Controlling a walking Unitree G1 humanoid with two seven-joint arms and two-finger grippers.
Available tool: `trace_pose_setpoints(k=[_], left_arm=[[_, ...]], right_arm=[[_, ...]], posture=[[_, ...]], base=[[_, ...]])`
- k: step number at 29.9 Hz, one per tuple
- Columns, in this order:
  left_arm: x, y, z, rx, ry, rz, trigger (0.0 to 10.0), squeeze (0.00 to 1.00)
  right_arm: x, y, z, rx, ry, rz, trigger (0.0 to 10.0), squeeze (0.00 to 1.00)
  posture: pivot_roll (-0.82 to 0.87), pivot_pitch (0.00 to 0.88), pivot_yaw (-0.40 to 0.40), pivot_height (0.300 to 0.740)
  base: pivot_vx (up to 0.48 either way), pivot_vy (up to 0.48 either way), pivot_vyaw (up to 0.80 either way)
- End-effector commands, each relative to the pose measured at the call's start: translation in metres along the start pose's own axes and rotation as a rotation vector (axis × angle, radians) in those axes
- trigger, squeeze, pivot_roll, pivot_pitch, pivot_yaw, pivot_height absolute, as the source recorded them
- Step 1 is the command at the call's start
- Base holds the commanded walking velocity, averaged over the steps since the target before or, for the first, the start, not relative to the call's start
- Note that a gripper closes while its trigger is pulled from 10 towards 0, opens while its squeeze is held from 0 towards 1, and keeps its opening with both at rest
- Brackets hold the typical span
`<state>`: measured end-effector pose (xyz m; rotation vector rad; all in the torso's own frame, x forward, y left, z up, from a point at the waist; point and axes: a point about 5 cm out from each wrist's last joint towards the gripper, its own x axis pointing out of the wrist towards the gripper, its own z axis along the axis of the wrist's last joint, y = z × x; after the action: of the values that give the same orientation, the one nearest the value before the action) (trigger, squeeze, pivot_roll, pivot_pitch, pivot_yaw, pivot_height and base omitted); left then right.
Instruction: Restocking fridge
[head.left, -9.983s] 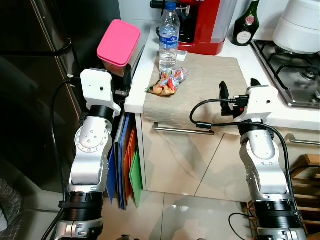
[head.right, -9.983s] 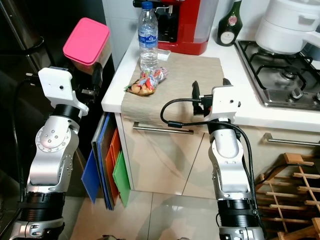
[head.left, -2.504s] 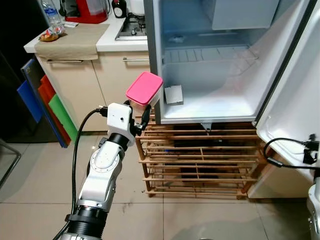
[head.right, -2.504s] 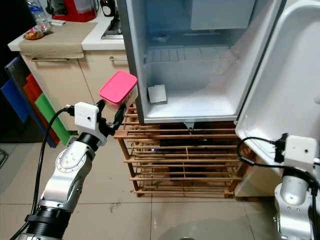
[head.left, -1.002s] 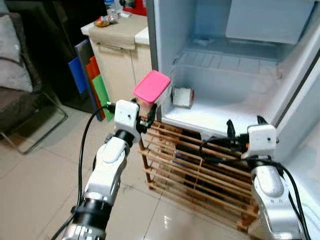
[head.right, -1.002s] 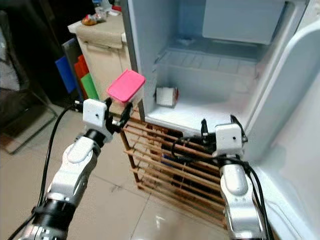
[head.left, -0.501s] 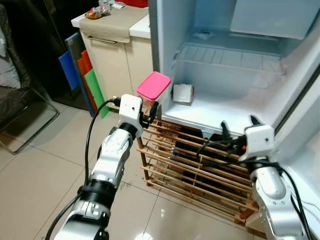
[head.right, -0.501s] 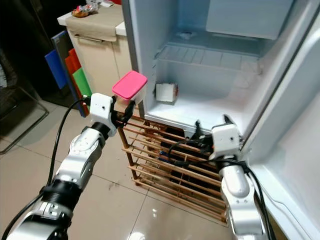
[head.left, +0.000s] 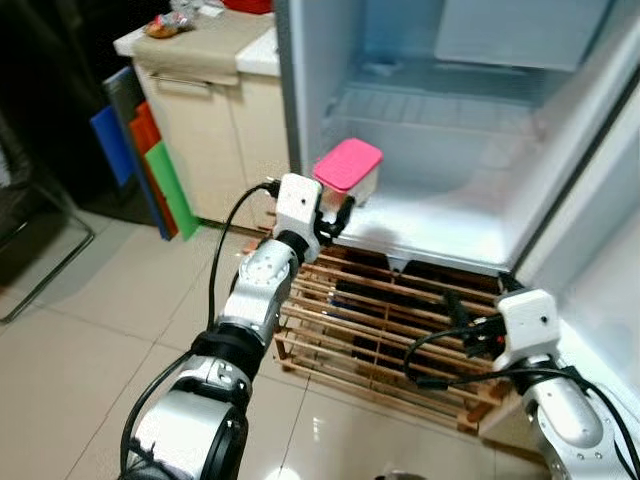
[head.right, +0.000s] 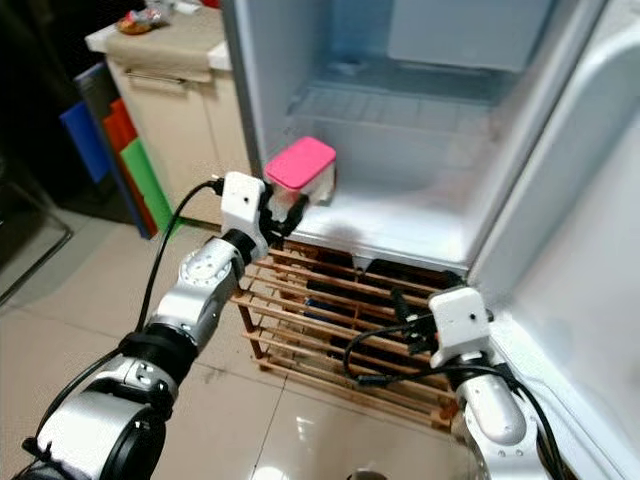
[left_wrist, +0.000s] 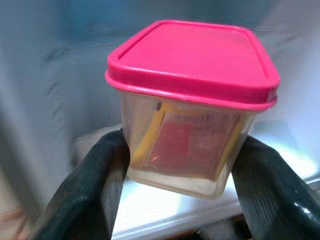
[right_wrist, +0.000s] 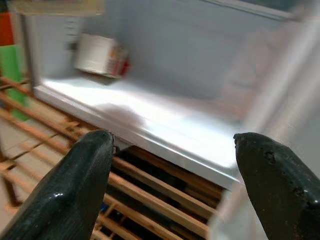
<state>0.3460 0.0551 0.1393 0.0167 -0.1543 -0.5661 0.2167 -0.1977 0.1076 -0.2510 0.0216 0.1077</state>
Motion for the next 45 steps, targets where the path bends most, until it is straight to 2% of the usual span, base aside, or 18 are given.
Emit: trace_pose_setpoints(k=[1, 2, 3, 4, 5, 9, 10, 12, 15, 19, 23, 28, 30, 33, 35, 39, 45], left_arm=[[0.004, -0.007, 0.026, 0.056, -0.131, -0.033, 10.0, 0.0], [0.004, -0.007, 0.026, 0.056, -0.131, -0.033, 10.0, 0.0], [0.008, -0.005, 0.04, 0.062, -0.19, 0.001, 10.0, 0.0], [0.013, 0.001, 0.045, 0.069, -0.195, 0.037, 10.0, 0.0], [0.013, 0.001, 0.045, 0.069, -0.195, 0.037, 10.0, 0.0], [0.018, 0.011, 0.036, 0.097, -0.124, 0.055, 10.0, 0.0], [0.02, 0.014, 0.026, 0.114, -0.036, 0.059, 10.0, 0.0], [0.02, 0.015, 0.021, 0.116, -0.001, 0.058, 10.0, 0.0], [0.018, 0.016, 0.015, 0.099, 0.034, 0.053, 10.0, 0.0], [0.019, 0.019, 0.007, 0.034, 0.073, 0.087, 10.0, 0.0], [0.025, 0.013, -0.003, -0.005, 0.138, 0.097, 10.0, 0.0], [0.033, 0.006, -0.003, -0.047, 0.179, 0.11, 10.0, 0.0], [0.036, 0.009, 0.0, -0.049, 0.186, 0.147, 10.0, 0.0], [0.036, 0.012, 0.001, -0.037, 0.191, 0.169, 10.0, 0.0], [0.036, 0.022, 0.003, -0.035, 0.201, 0.226, 10.0, 0.0], [0.035, 0.029, 0.004, -0.033, 0.205, 0.27, 10.0, 0.0], [0.027, 0.048, 0.003, -0.037, 0.211, 0.384, 10.0, 0.0]], right_arm=[[0.002, 0.0, 0.009, 0.001, -0.037, -0.02, 10.0, 0.0], [0.002, 0.0, 0.009, 0.001, -0.037, -0.02, 10.0, 0.0], [0.001, 0.005, 0.009, 0.01, -0.039, -0.007, 10.0, 0.0], [0.0, 0.011, 0.009, 0.014, -0.037, 0.015, 10.0, 0.0], [0.0, 0.011, 0.009, 0.014, -0.037, 0.015, 10.0, 0.0], [-0.002, 0.018, 0.007, 0.032, -0.026, 0.048, 10.0, 0.0], [-0.004, 0.022, 0.005, 0.04, -0.016, 0.073, 10.0, 0.0], [-0.004, 0.024, 0.005, 0.04, -0.017, 0.08, 10.0, 0.0], [-0.003, 0.026, 0.006, 0.055, -0.024, 0.107, 10.0, 0.0], [-0.002, 0.028, 0.012, 0.063, -0.038, 0.175, 10.0, 0.0], [-0.01, 0.022, 0.008, 0.045, -0.014, 0.188, 10.0, 0.0], [-0.019, 0.021, 0.01, 0.039, -0.009, 0.182, 10.0, 0.0], [-0.024, 0.02, 0.016, 0.032, -0.015, 0.177, 10.0, 0.0], [-0.027, 0.019, 0.019, 0.035, -0.018, 0.174, 10.0, 0.0], [-0.032, 0.021, 0.027, 0.045, -0.024, 0.175, 10.0, 0.0], [-0.04, 0.024, 0.033, 0.05, -0.026, 0.181, 10.0, 0.0], [-0.069, 0.028, 0.041, 0.05, 0.02, 0.193, 10.0, 0.0]], posture=[[-0.33, 0.028, 0.122, 0.74], [-0.33, 0.028, 0.122, 0.74], [-0.32, 0.027, 0.127, 0.74], [-0.32, 0.029, 0.13, 0.74], [-0.32, 0.029, 0.13, 0.74], [-0.31, 0.038, 0.131, 0.74], [-0.31, 0.032, 0.133, 0.74], [-0.31, 0.03, 0.133, 0.74], [-0.31, 0.017, 0.135, 0.74], [-0.31, 0.0, 0.132, 0.74], [-0.32, 0.016, 0.124, 0.74], [-0.35, 0.078, 0.131, 0.74], [-0.38, 0.123, 0.132, 0.74], [-0.38, 0.138, 0.131, 0.74], [-0.4, 0.174, 0.127, 0.74], [-0.42, 0.203, 0.121, 0.74], [-0.47, 0.291, 0.092, 0.74]], base=[[0.0, 0.0, 0.0], [0.0, 0.0, 0.0], [0.0, 0.0, 0.0], [0.0, 0.0, 0.0], [0.0, 0.0, 0.0], [0.0, 0.0, 0.0], [0.0, 0.0, 0.0], [0.0, 0.0, 0.0], [0.0, 0.0, 0.0], [0.0, 0.0, 0.0], [0.0, 0.0, 0.0], [0.0, 0.0, 0.0], [0.0, 0.0, 0.0], [0.0, 0.0, 0.0], [0.0, 0.0, 0.0], [0.0, 0.0, 0.0], [0.0, 0.0, 0.0]])
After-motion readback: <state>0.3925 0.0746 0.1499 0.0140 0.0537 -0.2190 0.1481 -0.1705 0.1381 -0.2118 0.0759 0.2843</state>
